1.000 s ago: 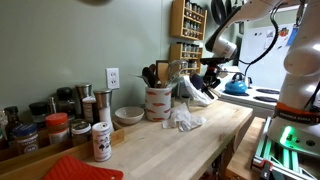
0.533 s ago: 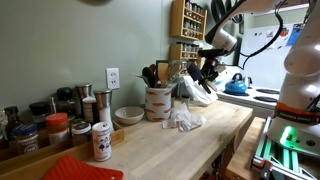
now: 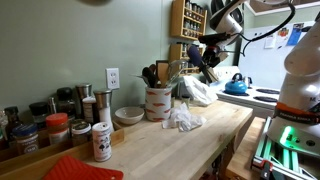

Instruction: Pick up both the wooden and plastic spatula at the same time and put them in the utensil holding bucket

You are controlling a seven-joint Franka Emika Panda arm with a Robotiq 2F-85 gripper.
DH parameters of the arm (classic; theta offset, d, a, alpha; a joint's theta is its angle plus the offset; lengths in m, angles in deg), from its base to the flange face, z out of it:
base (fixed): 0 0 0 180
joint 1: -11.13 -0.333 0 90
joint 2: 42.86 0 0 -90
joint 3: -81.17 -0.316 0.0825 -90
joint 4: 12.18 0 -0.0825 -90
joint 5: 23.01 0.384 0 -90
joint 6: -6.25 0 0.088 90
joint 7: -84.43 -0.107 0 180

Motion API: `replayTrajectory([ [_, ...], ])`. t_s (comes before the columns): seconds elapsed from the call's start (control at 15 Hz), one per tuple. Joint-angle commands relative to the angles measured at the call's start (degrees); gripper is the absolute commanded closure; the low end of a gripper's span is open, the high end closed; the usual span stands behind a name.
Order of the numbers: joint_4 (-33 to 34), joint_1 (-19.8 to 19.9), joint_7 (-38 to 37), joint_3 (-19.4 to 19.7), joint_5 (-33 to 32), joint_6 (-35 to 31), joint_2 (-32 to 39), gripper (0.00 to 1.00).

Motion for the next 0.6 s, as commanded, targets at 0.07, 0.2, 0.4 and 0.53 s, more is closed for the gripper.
replayTrajectory([
  [0.07, -1.30, -0.25, -7.46, -5.70, 1.90, -6.51, -6.68, 0.96],
  [0.2, -1.23, -0.95, -11.20, -9.67, 0.89, -12.28, -8.15, 0.96],
  [0.4, -1.21, -2.20, -15.63, -15.19, -1.63, -23.09, -9.47, 0.96],
  [0.53, -1.32, -3.26, -17.28, -17.75, -4.21, -29.47, -10.27, 0.96],
])
